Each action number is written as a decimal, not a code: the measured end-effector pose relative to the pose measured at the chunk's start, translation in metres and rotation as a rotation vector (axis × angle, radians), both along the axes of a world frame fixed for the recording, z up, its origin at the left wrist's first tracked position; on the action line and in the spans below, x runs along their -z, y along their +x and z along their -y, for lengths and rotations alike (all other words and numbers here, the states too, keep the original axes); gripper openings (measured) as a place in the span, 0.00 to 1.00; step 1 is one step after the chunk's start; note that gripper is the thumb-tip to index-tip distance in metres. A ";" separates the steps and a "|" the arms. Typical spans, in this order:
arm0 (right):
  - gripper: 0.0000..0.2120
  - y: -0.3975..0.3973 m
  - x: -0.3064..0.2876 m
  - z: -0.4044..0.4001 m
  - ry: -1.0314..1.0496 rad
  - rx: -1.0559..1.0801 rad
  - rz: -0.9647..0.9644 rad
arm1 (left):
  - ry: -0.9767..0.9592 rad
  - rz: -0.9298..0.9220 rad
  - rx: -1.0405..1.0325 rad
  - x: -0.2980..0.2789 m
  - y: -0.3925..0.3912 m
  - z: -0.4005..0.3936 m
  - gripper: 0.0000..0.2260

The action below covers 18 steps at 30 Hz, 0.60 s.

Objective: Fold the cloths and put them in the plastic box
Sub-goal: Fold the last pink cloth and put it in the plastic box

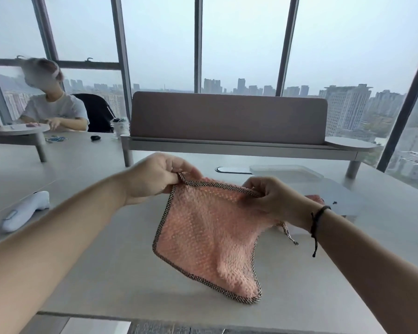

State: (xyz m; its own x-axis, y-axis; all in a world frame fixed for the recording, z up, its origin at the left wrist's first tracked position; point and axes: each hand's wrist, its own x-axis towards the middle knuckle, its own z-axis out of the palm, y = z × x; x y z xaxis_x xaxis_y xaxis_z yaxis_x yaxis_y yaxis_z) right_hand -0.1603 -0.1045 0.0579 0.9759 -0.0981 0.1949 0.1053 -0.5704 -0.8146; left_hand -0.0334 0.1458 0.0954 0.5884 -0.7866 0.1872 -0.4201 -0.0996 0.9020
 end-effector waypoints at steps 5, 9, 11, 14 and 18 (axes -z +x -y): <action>0.08 -0.007 0.000 0.016 0.056 0.196 0.110 | -0.138 -0.024 -0.174 -0.016 -0.001 -0.010 0.17; 0.05 -0.020 -0.013 0.017 0.106 0.267 0.229 | -0.218 -0.099 -0.238 -0.022 0.008 -0.026 0.17; 0.03 -0.032 -0.023 0.012 0.193 0.263 0.280 | -0.229 -0.157 -0.209 -0.024 0.009 -0.035 0.15; 0.03 -0.052 -0.039 0.002 0.411 0.030 0.235 | -0.242 -0.197 -0.071 -0.027 0.005 -0.047 0.04; 0.04 -0.066 -0.057 -0.001 0.685 -0.296 0.163 | -0.283 -0.211 0.099 -0.035 0.006 -0.059 0.17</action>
State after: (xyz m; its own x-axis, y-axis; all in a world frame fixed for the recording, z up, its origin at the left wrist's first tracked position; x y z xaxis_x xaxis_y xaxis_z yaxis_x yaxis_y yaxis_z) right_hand -0.2262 -0.1040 0.1151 0.9445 0.0123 0.3281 0.3240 0.1276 -0.9374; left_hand -0.0270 0.2044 0.1304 0.5613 -0.7758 0.2882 -0.2168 0.1982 0.9559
